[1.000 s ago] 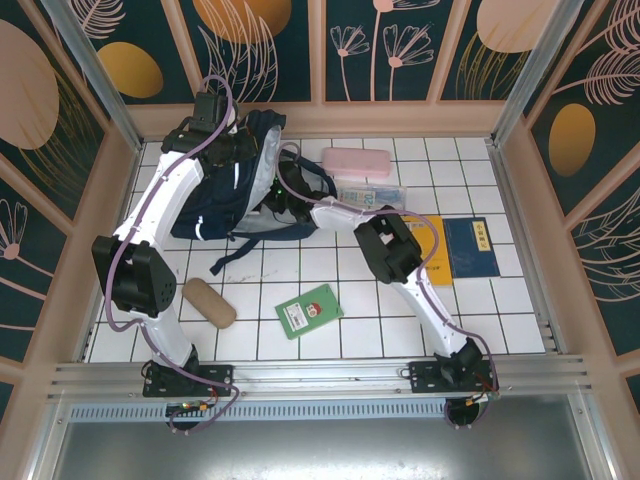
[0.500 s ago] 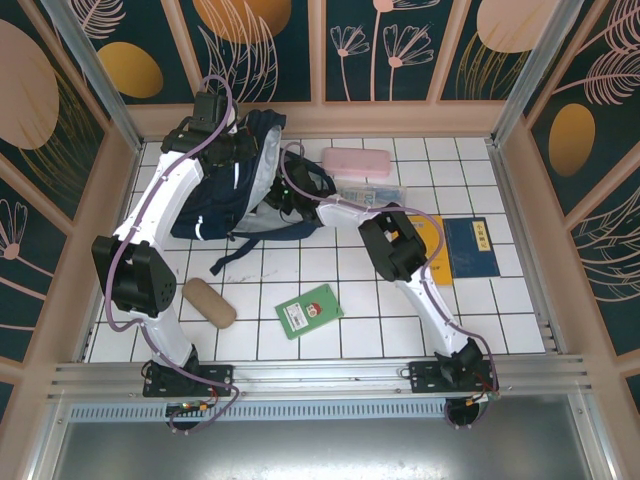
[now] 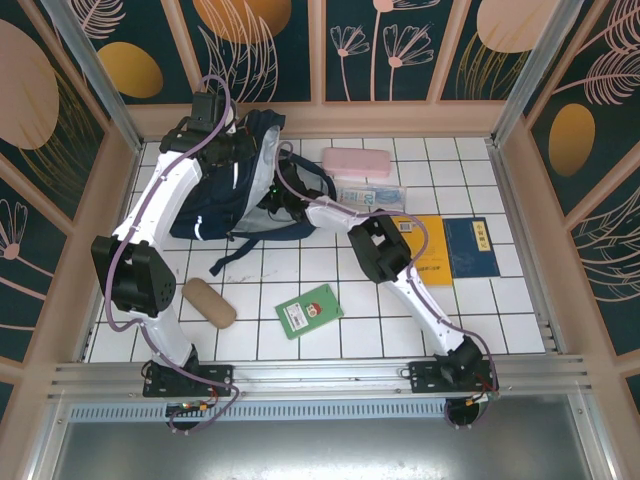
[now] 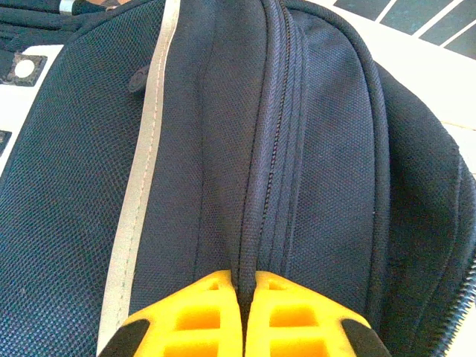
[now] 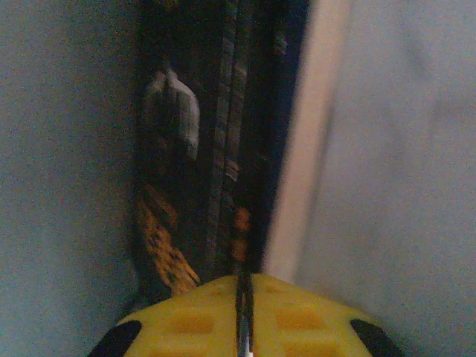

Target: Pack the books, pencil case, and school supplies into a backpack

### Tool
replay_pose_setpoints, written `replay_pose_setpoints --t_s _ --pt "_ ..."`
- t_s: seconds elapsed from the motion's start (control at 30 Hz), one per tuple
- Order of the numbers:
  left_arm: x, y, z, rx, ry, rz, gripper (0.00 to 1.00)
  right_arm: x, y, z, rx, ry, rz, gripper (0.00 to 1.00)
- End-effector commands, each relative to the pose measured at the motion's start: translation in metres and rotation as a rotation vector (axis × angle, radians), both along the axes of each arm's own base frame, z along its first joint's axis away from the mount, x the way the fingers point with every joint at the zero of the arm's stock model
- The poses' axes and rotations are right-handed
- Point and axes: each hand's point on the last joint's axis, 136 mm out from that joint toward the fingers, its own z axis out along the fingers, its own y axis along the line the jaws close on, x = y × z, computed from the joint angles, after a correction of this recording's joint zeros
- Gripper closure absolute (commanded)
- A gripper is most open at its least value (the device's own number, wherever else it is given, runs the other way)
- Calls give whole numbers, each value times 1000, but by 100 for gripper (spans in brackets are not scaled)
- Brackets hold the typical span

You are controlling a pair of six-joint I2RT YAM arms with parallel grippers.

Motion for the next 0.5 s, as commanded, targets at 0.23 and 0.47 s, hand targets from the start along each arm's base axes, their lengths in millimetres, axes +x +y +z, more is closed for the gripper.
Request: replay_pose_setpoints --t_s 0.23,0.47 --pt "9 9 14 64 -134 13 100 -19 -68 85 -108 -154 -45 68" --pt "1 2 -18 22 -97 -16 95 -38 -153 95 -270 -166 -132 67"
